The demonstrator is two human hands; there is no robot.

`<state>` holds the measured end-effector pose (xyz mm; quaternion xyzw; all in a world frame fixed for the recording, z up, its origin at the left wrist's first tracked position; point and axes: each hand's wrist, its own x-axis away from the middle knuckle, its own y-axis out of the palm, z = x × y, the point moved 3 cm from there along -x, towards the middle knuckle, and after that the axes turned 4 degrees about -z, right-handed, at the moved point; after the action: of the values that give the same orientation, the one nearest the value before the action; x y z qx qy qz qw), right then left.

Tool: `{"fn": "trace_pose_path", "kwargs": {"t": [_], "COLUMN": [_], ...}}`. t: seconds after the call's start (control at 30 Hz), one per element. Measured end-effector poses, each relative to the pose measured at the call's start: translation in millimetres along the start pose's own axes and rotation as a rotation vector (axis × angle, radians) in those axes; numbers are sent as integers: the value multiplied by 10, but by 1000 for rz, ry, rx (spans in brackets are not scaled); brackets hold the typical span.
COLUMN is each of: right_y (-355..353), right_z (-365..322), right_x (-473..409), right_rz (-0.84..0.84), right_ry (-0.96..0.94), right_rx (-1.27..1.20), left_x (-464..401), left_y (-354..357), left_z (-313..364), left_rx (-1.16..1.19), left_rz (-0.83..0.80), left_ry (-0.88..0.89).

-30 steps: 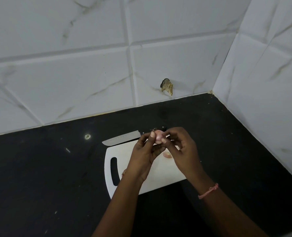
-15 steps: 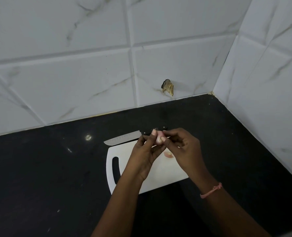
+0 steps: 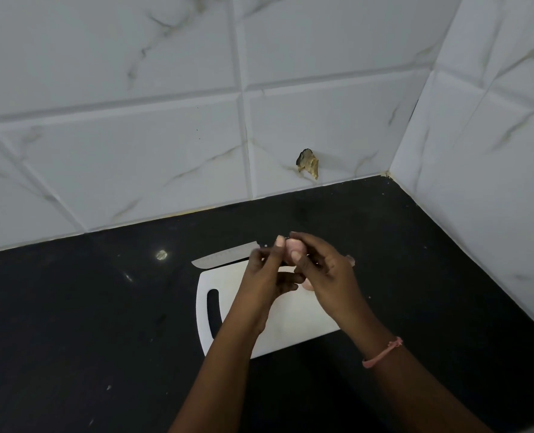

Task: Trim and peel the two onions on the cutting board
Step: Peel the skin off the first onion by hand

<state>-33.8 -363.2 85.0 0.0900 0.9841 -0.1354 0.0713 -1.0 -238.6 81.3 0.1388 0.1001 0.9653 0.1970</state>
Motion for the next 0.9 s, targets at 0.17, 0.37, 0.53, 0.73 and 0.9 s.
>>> {"fn": "trace_pose_path", "kwargs": {"t": [0.17, 0.37, 0.53, 0.73, 0.9], "right_y": [96, 203, 331, 333, 315], "right_z": [-72, -106, -127, -67, -84], "right_x": [24, -4, 36, 48, 55], "right_rz": [55, 120, 162, 145, 109], "right_ry": [90, 161, 138, 40, -21], "right_rx": [-207, -278, -267, -199, -166], "left_x": [23, 22, -7, 29, 44], "left_y": [122, 293, 324, 342, 323], "left_z": [-40, -112, -128, -119, -117], "left_rx": [-286, -254, -121, 117, 336], "left_rz": [-133, 70, 207, 169, 92], "left_ry": [215, 266, 207, 39, -51]}}
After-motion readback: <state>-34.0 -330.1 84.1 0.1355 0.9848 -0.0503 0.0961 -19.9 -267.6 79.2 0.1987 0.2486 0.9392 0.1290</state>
